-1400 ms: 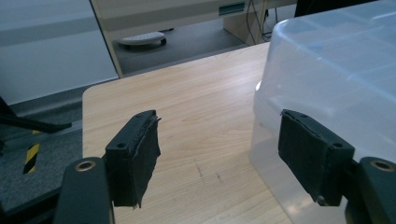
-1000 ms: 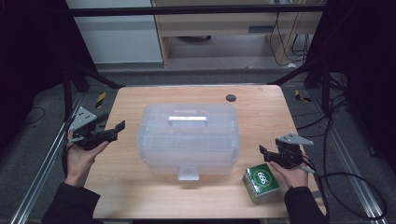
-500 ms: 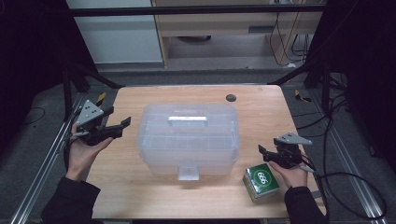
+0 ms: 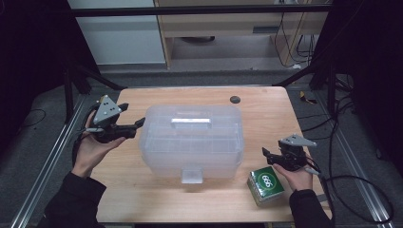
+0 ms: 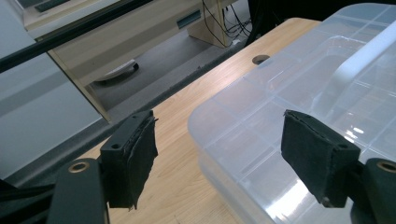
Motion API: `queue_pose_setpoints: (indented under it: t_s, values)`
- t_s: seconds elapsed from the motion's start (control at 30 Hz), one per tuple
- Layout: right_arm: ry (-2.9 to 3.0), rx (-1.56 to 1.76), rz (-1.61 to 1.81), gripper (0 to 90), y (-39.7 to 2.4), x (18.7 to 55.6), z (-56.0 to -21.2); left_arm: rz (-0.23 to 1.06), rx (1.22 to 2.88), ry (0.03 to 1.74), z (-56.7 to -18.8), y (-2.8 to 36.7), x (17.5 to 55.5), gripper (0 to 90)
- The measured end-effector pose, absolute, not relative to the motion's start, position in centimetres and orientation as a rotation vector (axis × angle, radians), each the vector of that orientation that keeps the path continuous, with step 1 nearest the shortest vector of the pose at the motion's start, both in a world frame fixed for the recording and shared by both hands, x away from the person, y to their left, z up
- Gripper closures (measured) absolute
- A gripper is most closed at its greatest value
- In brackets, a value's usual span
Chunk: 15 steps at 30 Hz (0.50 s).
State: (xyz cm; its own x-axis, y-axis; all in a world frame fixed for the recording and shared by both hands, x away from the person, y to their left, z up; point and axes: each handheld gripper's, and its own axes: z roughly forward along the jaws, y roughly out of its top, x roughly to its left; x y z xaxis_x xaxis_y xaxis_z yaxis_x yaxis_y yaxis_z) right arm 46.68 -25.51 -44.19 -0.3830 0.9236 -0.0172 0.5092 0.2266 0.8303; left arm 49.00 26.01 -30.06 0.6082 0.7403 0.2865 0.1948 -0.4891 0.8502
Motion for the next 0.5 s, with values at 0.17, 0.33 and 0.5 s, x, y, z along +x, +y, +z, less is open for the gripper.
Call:
queue_pose_setpoints:
  t_s: [0.17,0.33,0.5]
  values:
    - [1.987,1.306,1.04,29.2,-25.5,46.7,-44.2,0.844,2.041,0.694,-29.6,24.7,49.0,25.8]
    - [1.995,1.306,1.04,29.0,-25.5,46.7,-44.2,0.846,2.088,0.646,-29.4,23.7,49.2,25.8]
    - [1.991,1.299,1.044,29.3,-25.5,46.7,-44.1,0.855,2.137,0.597,-29.5,22.8,49.2,25.7]
